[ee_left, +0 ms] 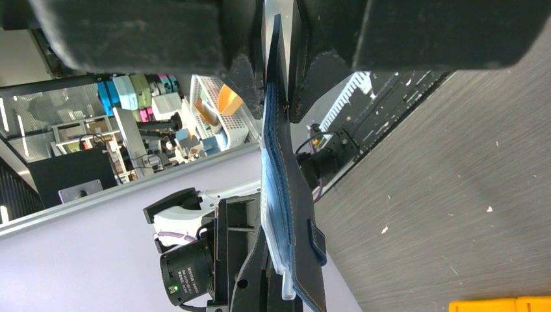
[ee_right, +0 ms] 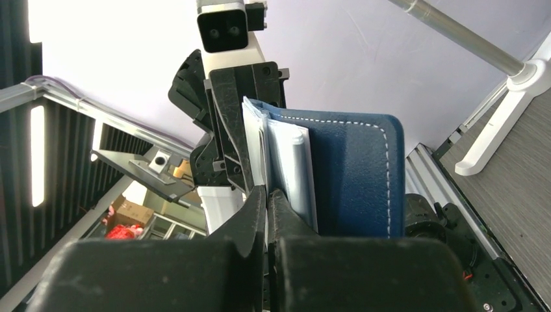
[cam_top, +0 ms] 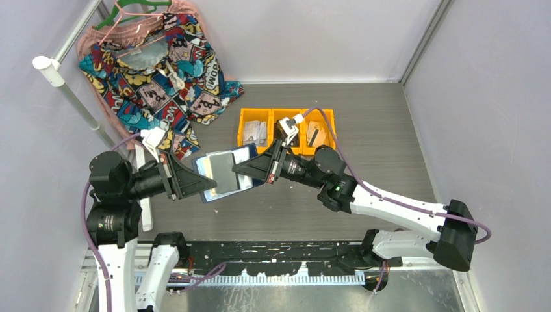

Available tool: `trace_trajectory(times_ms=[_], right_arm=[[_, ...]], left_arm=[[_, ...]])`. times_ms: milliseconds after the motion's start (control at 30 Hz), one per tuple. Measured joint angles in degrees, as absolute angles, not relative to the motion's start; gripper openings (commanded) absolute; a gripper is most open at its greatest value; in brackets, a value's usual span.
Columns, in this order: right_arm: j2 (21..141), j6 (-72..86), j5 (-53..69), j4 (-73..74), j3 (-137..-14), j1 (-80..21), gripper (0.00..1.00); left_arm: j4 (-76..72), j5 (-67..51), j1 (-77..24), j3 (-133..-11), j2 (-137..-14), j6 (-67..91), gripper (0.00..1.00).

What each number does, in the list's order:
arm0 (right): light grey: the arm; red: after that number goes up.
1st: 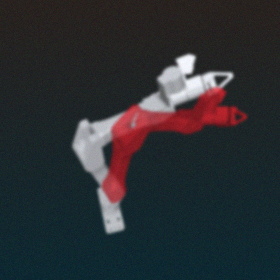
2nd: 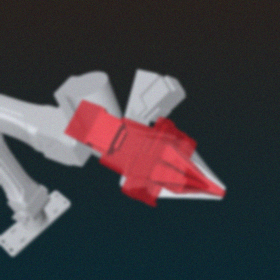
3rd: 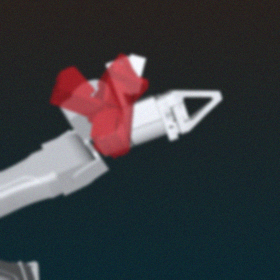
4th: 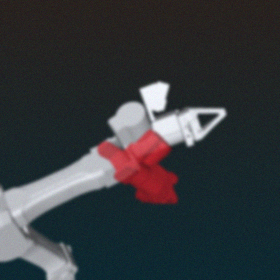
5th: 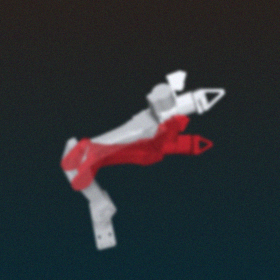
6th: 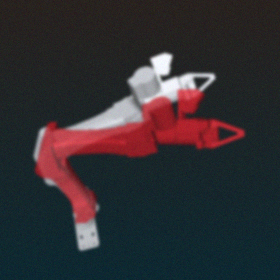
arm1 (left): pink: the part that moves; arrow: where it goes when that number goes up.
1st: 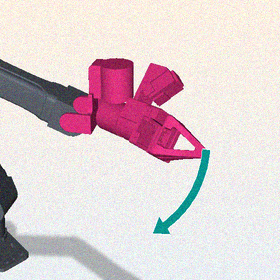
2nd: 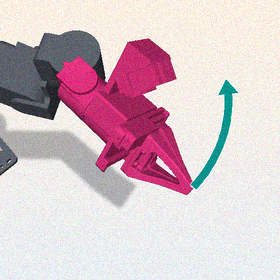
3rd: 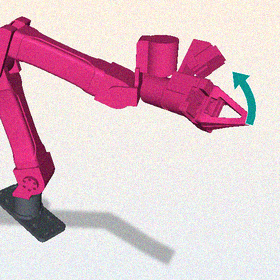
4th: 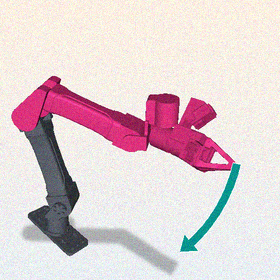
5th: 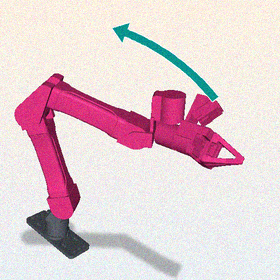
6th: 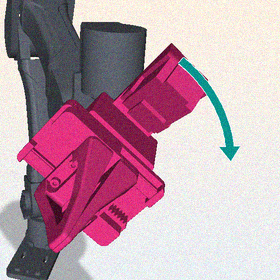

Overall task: Take the credit cards out of the card holder
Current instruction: Remove the credit card from the card holder.

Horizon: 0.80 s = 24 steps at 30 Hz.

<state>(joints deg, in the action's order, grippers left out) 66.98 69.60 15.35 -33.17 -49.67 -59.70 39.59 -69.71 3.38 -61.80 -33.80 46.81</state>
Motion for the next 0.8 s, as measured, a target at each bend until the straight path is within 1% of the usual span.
trace_trajectory(times_ms=[300, 400, 467, 600, 667, 800], right_arm=[[65.0, 70.1, 15.8, -33.4, -48.2, -59.5, 0.01], [64.9, 70.7, 16.0, -33.9, -47.9, -59.5, 0.06], [65.0, 70.9, 16.2, -34.3, -47.9, -59.4, 0.12], [65.2, 71.9, 17.0, -35.3, -47.9, -59.3, 0.16], [65.8, 73.0, 17.6, -36.9, -47.9, -59.1, 0.15], [66.9, 74.4, 18.1, -38.9, -47.9, -58.7, 0.08]], left_arm=[[37.0, -70.5, 3.1, -61.8, -33.9, 51.0, 0.0], [36.4, -70.4, 3.1, -61.8, -33.9, 52.3, 0.0], [36.0, -70.3, 3.1, -61.8, -33.9, 52.8, 0.0], [35.3, -70.2, 3.1, -61.8, -33.8, 53.5, 0.0], [34.9, -69.7, 3.1, -61.8, -33.8, 53.5, 0.0], [34.3, -69.1, 3.1, -61.8, -33.8, 53.6, 0.0]])
